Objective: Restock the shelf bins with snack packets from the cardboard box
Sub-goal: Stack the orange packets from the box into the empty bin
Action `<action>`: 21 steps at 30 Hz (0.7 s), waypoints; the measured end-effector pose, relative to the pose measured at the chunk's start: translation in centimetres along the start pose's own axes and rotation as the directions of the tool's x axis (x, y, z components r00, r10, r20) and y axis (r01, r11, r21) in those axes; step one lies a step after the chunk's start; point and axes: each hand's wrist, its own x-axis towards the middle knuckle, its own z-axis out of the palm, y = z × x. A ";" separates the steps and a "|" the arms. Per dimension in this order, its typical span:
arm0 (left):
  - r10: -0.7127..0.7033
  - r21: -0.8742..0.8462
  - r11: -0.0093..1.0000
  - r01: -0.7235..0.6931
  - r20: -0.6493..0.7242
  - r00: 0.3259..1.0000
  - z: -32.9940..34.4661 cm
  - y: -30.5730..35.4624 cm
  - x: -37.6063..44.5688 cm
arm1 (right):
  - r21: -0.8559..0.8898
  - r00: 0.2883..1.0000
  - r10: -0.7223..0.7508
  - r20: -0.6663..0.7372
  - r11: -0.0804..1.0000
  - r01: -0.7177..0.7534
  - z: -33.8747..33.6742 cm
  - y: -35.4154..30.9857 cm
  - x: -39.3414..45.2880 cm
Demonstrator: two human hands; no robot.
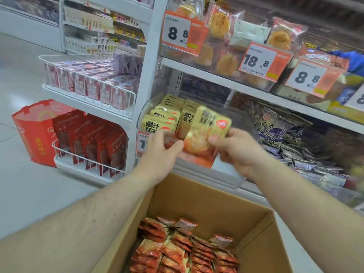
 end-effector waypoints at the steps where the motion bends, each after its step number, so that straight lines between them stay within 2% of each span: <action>1: 0.090 0.202 0.976 -0.078 -0.053 0.995 -0.2 -0.4 0.3 | 0.019 0.996 -0.028 -0.085 0.999 0.029 -0.5 -0.9 1.2; 2: 0.186 0.365 0.918 -0.158 -0.045 0.981 -0.3 -0.8 0.4 | 0.024 0.987 -0.047 -0.152 0.998 0.052 -0.9 -1.7 2.4; 4: 0.315 0.507 0.804 -0.312 0.082 0.946 -0.3 -1.0 0.6 | -0.005 0.979 -0.058 -0.195 0.998 0.058 -0.8 -2.0 4.9; 6: 0.331 0.549 0.744 -0.382 0.194 0.924 -0.2 -1.1 1.0 | -0.066 0.985 -0.023 -0.171 0.998 0.012 0.2 -1.0 7.3; 8: 0.274 0.594 0.712 -0.374 0.255 0.927 -0.1 -1.4 1.5 | -0.128 0.988 0.021 -0.154 0.991 -0.041 1.3 0.8 9.9; 12: 0.223 0.626 0.699 -0.345 0.267 0.937 0.1 -2.0 1.6 | -0.208 0.985 0.075 -0.155 0.972 -0.107 3.2 2.8 13.6; 18: 0.240 0.614 0.712 -0.340 0.241 0.940 0.6 -2.4 1.2 | -0.394 0.941 0.008 -0.339 0.907 -0.149 4.6 3.0 14.1; 21: 0.232 0.607 0.725 -0.326 0.229 0.945 0.8 -2.3 1.1 | -0.450 0.945 0.033 -0.324 0.873 -0.185 4.7 2.8 13.8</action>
